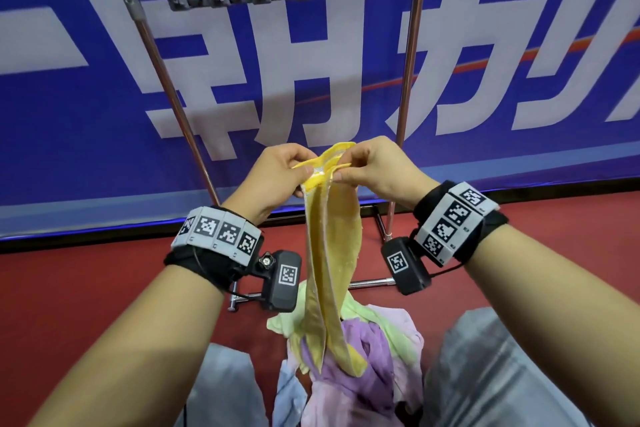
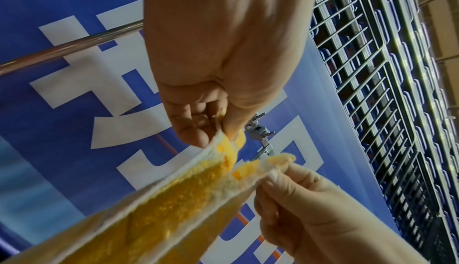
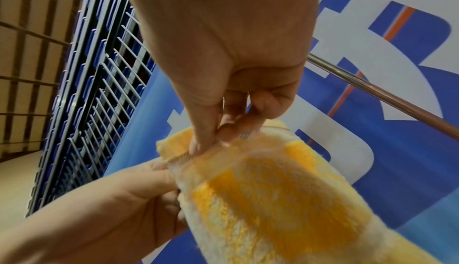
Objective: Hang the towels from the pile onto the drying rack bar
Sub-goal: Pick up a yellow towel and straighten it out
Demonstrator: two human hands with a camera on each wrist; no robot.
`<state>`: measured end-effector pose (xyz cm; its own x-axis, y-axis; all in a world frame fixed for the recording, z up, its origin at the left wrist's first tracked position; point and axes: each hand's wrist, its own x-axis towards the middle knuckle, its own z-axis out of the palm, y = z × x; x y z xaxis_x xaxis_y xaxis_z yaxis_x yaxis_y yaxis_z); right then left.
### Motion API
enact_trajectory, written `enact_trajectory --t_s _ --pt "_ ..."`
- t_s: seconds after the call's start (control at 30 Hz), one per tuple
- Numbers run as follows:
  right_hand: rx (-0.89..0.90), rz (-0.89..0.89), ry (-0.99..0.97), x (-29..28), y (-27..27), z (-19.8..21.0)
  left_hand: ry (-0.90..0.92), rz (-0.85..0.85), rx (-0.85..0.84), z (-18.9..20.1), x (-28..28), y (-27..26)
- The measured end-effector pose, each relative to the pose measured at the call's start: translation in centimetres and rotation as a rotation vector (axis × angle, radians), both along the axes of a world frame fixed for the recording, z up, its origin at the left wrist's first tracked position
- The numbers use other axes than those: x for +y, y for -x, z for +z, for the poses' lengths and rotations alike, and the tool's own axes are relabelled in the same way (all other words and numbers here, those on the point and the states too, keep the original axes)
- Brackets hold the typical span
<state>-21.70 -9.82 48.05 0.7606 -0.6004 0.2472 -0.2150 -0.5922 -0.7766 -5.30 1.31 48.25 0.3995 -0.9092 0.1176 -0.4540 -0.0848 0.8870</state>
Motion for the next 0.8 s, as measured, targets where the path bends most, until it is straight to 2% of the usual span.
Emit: enact_trajectory --t_s 0.1,0.3,0.6,0.8 --pt "0.037 -0.017 0.167 0.3 -0.7 0.0 0.005 -0.037 0.027 0.2 0.2 0.4" --pt "0.036 0.009 0.245 0.9 -1.6 -0.3 0.058 -0.003 0.064 0.2 0.5 0.7" --pt "0.041 -0.044 0.218 1.0 -1.9 -0.7 0.045 -0.039 0.056 0.3 0.6 0.0" --pt "0.05 -0.065 0.253 0.6 -1.8 -0.7 0.018 -0.105 -0.022 0.7 1.0 0.1"
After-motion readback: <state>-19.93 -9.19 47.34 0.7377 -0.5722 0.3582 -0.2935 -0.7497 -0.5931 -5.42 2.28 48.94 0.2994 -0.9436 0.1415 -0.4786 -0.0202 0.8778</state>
